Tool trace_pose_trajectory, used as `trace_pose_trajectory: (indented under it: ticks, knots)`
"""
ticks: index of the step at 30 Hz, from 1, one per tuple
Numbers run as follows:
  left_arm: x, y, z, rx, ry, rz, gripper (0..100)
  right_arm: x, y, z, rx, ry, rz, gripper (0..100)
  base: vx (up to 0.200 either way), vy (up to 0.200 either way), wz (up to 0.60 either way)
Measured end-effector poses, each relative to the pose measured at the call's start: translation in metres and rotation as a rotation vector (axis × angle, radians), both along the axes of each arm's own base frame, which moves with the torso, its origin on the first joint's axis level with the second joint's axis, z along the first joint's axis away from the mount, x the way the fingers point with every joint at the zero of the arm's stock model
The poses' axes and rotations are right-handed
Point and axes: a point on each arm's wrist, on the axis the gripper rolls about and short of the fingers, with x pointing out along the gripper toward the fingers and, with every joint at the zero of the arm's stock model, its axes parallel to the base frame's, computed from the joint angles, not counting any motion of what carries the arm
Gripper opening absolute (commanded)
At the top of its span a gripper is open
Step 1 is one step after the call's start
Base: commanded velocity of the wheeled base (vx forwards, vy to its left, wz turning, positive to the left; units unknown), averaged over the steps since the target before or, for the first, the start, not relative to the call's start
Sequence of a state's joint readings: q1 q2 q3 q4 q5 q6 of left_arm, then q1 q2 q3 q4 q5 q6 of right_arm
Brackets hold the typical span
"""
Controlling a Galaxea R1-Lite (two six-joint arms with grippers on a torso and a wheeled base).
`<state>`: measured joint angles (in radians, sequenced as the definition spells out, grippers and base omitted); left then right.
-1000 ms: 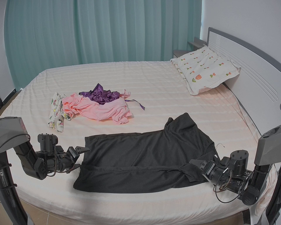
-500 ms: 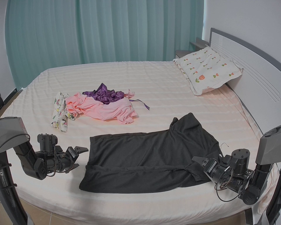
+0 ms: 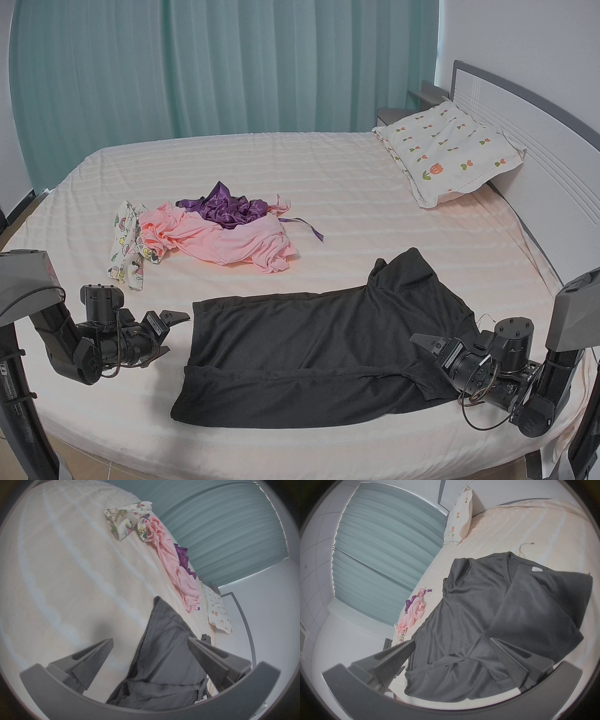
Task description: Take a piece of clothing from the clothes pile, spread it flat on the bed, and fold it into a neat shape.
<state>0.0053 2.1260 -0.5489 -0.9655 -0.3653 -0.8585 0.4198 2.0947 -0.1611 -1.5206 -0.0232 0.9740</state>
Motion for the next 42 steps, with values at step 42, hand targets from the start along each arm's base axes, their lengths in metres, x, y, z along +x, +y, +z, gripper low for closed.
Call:
trace_pose_trajectory:
  ticks: [42]
  knots:
    - [0.039,-0.017,0.002,0.163,-0.145,0.013,100,-0.001,0.000,-0.001,-0.013,0.003,0.008,100,0.000,-0.029,0.00]
